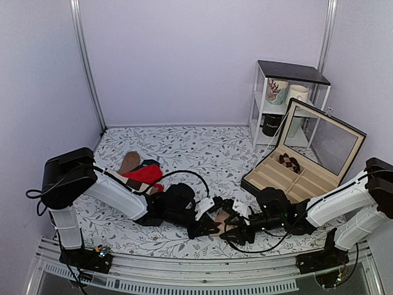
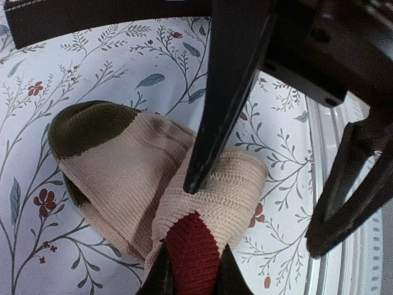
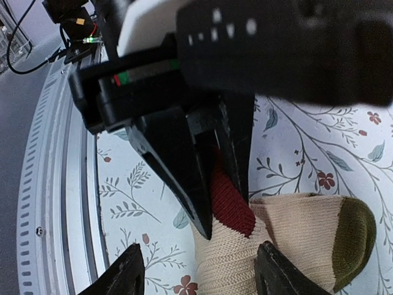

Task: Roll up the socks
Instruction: Roll a pair of socks at the center of the board.

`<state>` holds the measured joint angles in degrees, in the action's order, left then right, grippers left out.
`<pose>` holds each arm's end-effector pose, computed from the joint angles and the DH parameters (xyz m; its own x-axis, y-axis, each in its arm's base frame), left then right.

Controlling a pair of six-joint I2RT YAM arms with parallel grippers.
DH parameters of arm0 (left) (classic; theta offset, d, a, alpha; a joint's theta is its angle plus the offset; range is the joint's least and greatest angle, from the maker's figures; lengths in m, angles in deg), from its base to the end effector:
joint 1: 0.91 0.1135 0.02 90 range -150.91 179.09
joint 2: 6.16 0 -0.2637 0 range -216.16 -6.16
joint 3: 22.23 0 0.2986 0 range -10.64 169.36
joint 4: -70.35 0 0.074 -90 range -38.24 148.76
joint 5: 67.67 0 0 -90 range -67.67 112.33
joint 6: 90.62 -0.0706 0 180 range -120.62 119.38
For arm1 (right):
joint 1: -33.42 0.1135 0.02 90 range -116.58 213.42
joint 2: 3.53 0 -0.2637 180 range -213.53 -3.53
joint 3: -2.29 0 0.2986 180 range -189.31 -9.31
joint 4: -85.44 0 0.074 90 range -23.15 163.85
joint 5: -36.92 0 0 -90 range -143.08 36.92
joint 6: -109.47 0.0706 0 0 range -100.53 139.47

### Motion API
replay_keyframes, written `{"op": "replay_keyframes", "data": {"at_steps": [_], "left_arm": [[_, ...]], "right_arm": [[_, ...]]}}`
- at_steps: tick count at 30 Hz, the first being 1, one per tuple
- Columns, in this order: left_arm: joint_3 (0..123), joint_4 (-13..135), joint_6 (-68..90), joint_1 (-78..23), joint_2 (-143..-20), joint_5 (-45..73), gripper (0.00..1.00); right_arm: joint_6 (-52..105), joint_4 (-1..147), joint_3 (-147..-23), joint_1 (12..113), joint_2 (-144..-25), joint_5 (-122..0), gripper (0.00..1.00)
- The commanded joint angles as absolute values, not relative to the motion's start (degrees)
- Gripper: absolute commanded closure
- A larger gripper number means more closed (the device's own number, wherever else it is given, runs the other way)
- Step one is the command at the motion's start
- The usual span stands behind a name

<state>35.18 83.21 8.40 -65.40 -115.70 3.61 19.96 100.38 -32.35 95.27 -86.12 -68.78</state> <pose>0.1521 -0.3713 0.0371 -0.4200 0.5354 -0.7327 0.9071 0.2709 -0.3220 0.1271 0.2780 0.0759 -0.2652 -0.4782 -0.8373 -0.9536 0.2582 0.1546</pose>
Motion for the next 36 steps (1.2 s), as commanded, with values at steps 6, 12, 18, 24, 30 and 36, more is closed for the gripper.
{"op": "replay_keyframes", "data": {"at_steps": [6, 12, 18, 24, 30, 36], "left_arm": [[30.89, 64.25, 7.04, -65.25, -120.58, 8.27, 1.00], [30.84, 64.21, 6.94, -65.29, -121.44, 7.99, 1.00], [30.80, 64.31, 6.78, -65.27, -121.37, 7.98, 1.00], [30.76, 64.30, 6.76, -65.26, -121.38, 8.33, 1.00], [30.49, 64.38, 6.63, -65.34, -121.33, 8.36, 1.00], [30.75, 64.32, 6.40, -65.29, -121.39, 8.60, 1.00]], "right_arm": [[18.09, 102.68, -33.57, 95.08, -90.84, -64.98, 0.38], [17.25, 104.32, -31.35, 94.07, -85.29, -63.81, 0.38], [16.32, 104.09, -31.60, 91.38, -87.39, -68.15, 0.39], [16.49, 103.74, -33.52, 91.42, -91.31, -71.10, 0.41], [17.48, 103.74, -33.41, 91.43, -92.68, -72.19, 0.43], [18.74, 103.69, -33.42, 91.38, -94.08, -73.30, 0.52]]}}
